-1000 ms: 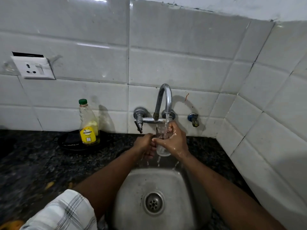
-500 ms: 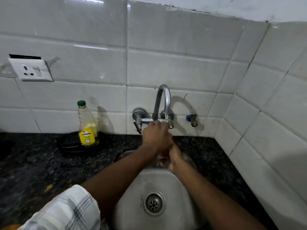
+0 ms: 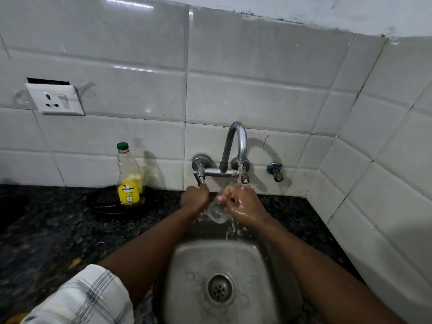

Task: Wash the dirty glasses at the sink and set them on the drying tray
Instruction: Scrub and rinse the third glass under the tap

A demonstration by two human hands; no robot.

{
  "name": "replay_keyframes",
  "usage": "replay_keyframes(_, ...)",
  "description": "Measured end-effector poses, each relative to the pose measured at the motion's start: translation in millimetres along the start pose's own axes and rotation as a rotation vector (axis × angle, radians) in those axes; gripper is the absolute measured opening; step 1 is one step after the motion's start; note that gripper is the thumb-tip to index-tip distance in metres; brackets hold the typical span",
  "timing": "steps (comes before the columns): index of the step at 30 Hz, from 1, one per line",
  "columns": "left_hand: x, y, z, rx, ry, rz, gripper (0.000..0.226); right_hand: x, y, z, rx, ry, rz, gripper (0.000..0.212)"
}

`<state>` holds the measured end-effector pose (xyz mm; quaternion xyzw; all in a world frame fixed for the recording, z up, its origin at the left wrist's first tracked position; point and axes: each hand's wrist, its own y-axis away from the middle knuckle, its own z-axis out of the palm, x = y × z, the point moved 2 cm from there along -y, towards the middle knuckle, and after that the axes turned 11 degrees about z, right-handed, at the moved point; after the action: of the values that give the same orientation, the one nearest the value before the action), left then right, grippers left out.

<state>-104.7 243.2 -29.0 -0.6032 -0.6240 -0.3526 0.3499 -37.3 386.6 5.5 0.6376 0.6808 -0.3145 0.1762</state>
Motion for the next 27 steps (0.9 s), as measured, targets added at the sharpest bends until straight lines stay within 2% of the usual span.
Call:
replay_keyframes(2, -4, -4, -14, 0.065, -0.051, -0.021, 0.044, 1, -4, -10, 0.055, 0.314, -0.179, 0.016)
replay_keyframes(4, 3, -10, -24, 0.115, -0.057, 0.042, 0.038, 1, -6, -17, 0.047, 0.351, -0.181, 0.016)
replay_keyframes(7, 25, -16, -29, 0.058, -0.042, 0.137, 0.039, 0, -4, -20, 0.034, 0.383, -0.202, 0.016)
replay_keyframes(9, 36, -21, -31, -0.017, -0.121, 0.199, 0.041, -6, -3, -20, 0.039, 0.401, -0.206, 0.014)
replay_keyframes(13, 50, -19, -29, -0.287, -0.33, 0.345, 0.035, -10, -3, -16, -0.006, 0.457, -0.172, 0.014)
replay_keyframes(16, 36, -27, -34, -0.473, -0.268, 0.35, 0.058, -15, -2, -15, -0.006, 0.452, -0.141, 0.011)
replay_keyframes(17, 30, -25, -37, -0.489, -0.242, 0.341, 0.065, -17, 1, -16, 0.012, 0.436, -0.134, 0.01)
replay_keyframes(18, 24, -22, -39, -0.442, -0.225, 0.339, 0.067, -18, 4, -16, 0.033, 0.421, -0.132, 0.01)
replay_keyframes(20, 14, -11, -35, -0.232, -0.226, 0.291, 0.06, -19, 9, -17, 0.07, 0.387, -0.129, 0.012)
replay_keyframes(21, 9, -2, -30, -0.178, -0.189, 0.228, 0.059, -19, 11, -16, 0.079, 0.365, -0.117, 0.013)
replay_keyframes(22, 4, 8, -22, -0.212, -0.092, 0.123, 0.059, -20, 16, -14, 0.092, 0.335, -0.11, 0.012)
replay_keyframes(25, -2, 38, 6, -0.55, 0.48, -0.276, 0.063, -19, 28, -6, 0.142, 0.082, -0.006, 0.016)
replay_keyframes(27, -4, 44, 18, -0.563, 0.741, -0.349, 0.063, -15, 34, -4, 0.117, -0.188, 0.166, 0.012)
